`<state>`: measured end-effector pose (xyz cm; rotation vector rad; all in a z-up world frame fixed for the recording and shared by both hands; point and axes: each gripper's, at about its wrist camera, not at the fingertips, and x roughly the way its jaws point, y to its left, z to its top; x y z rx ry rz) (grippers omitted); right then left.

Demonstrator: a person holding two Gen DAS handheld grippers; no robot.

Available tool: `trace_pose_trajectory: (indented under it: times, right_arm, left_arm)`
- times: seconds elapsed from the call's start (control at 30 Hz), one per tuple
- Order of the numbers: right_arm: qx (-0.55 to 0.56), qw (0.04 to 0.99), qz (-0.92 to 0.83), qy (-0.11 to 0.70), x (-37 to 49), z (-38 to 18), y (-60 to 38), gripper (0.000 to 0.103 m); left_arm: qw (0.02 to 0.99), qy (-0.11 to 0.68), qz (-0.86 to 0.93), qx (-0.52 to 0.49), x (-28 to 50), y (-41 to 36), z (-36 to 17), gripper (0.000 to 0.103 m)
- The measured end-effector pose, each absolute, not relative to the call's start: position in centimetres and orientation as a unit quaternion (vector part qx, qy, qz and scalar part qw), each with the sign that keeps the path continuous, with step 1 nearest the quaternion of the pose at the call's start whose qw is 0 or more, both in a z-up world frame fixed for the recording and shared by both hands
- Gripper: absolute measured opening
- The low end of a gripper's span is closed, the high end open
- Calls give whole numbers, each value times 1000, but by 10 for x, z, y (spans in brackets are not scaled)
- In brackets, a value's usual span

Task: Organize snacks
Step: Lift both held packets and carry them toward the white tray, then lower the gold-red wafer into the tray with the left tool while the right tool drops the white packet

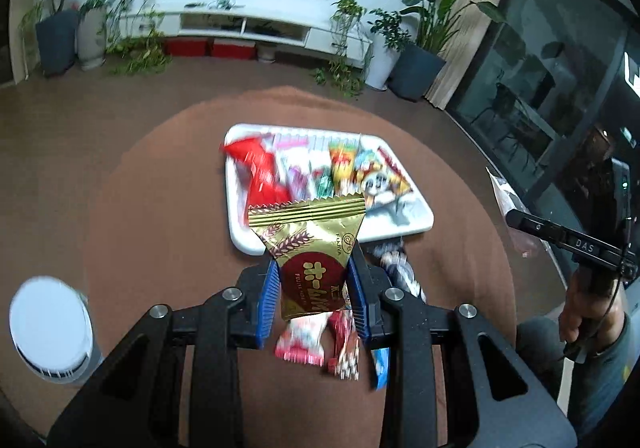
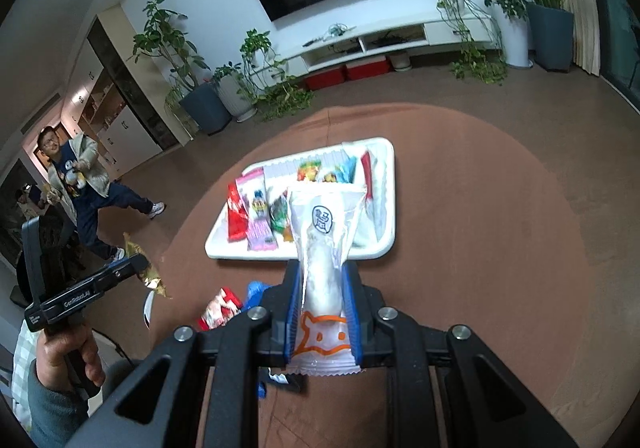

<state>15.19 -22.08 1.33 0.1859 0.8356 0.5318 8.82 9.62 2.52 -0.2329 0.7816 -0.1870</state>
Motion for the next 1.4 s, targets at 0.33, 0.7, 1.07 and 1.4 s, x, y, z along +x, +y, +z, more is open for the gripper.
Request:
trace_pose_trajectory:
  times: [0.33,0.7,1.07,1.4]
  right_arm:
    - [83,876,287,378,202,51,-176,22]
    - [89,850,271,442,269,-8,-129,22]
    - [89,841,245,475,297,-55,-119,22]
    - [87,837,235,486,303,-75,-117,23]
  left_arm:
    - [907,394,-124,-80,184,66,49,29]
    - [881,457,-110,-56,278,48,-11,29]
    - [870,478,-111,-50,312,38,-59,29]
    - [872,476,-111,-27,314,21,-72,29]
